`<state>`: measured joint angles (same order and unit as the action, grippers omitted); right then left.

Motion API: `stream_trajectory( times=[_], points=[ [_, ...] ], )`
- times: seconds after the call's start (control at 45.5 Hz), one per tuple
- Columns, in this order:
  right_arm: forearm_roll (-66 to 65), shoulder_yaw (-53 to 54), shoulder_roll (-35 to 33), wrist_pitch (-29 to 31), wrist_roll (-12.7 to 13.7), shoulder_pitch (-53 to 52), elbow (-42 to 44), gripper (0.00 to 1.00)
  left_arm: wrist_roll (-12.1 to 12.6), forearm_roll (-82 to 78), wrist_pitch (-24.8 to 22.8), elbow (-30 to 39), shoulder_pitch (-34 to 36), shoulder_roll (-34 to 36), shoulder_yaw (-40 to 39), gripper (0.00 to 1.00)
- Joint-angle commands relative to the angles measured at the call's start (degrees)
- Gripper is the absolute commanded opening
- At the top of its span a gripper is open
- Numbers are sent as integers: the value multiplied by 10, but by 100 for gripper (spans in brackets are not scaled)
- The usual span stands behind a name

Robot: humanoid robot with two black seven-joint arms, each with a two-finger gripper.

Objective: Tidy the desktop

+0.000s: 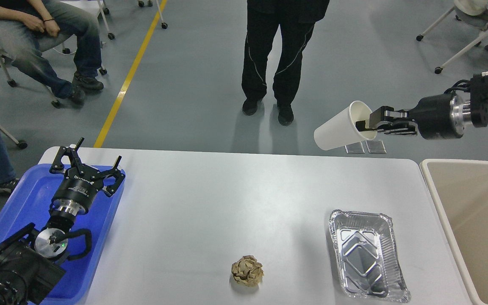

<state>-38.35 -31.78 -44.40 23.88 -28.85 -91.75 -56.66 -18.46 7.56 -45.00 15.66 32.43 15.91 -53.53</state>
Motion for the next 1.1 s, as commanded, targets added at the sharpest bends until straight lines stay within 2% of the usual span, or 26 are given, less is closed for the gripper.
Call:
stream_trajectory(
  times=[0.0, 0.307, 0.439, 0.593, 0.725, 0.9, 1.076],
  points=[
    [87, -1, -11, 0, 2, 52, 130, 0, 0, 0, 0, 0, 0, 0, 0, 100],
    [158, -3, -7, -1, 13, 159, 359, 0, 0, 0, 0, 0, 0, 0, 0, 100],
    [177, 1, 2, -10, 43, 207, 447, 0, 0, 0, 0, 1, 0, 0, 0, 100],
    [201, 5, 16, -42, 104, 257, 499, 0, 0, 0, 0, 0, 0, 0, 0, 100],
    [214, 25, 17, -67, 158, 285, 502, 0, 0, 0, 0, 0, 0, 0, 0, 100],
    [216, 70, 17, -103, 249, 322, 511, 0, 0, 0, 0, 1, 0, 0, 0, 100],
    [217, 117, 24, -140, 321, 361, 523, 0, 0, 0, 0, 0, 0, 0, 0, 100]
  ],
)
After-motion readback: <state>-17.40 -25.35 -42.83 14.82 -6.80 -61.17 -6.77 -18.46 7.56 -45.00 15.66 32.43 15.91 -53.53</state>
